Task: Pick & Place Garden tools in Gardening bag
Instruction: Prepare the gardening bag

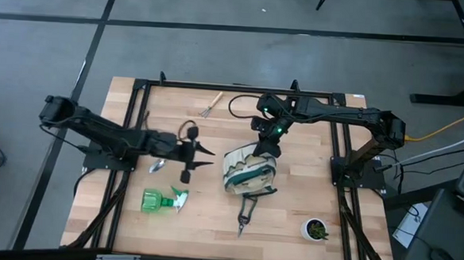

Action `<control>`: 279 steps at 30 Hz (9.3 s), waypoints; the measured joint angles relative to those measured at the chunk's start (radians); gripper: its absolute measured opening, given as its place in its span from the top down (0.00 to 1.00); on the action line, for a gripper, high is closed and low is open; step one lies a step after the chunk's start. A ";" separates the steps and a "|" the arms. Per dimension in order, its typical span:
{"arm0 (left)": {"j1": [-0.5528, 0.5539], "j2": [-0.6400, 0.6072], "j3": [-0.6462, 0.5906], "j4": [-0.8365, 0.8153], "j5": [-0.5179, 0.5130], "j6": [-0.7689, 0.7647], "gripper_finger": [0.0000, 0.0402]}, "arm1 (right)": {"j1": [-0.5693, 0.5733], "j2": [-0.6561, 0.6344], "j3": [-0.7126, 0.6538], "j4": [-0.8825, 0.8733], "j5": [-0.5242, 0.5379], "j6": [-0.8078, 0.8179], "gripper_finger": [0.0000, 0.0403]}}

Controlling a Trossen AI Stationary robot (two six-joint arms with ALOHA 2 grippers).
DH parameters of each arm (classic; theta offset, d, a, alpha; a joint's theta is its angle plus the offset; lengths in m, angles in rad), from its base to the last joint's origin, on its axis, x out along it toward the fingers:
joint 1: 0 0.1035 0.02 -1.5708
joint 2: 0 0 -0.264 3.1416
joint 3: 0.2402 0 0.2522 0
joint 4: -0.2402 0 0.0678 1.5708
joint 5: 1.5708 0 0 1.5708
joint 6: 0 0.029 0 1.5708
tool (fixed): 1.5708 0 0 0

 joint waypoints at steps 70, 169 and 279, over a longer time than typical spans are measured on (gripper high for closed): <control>0.142 0.220 0.292 -0.238 0.398 0.128 1.00 | -0.001 0.000 0.000 0.157 -0.085 -0.020 0.92; 0.358 0.218 0.150 0.135 0.624 -0.373 0.90 | 0.109 -0.031 0.027 -0.112 0.721 -0.373 0.99; 0.459 -0.128 -0.215 0.423 0.296 -0.320 0.99 | -0.070 -0.182 -0.523 0.767 0.686 -0.190 0.64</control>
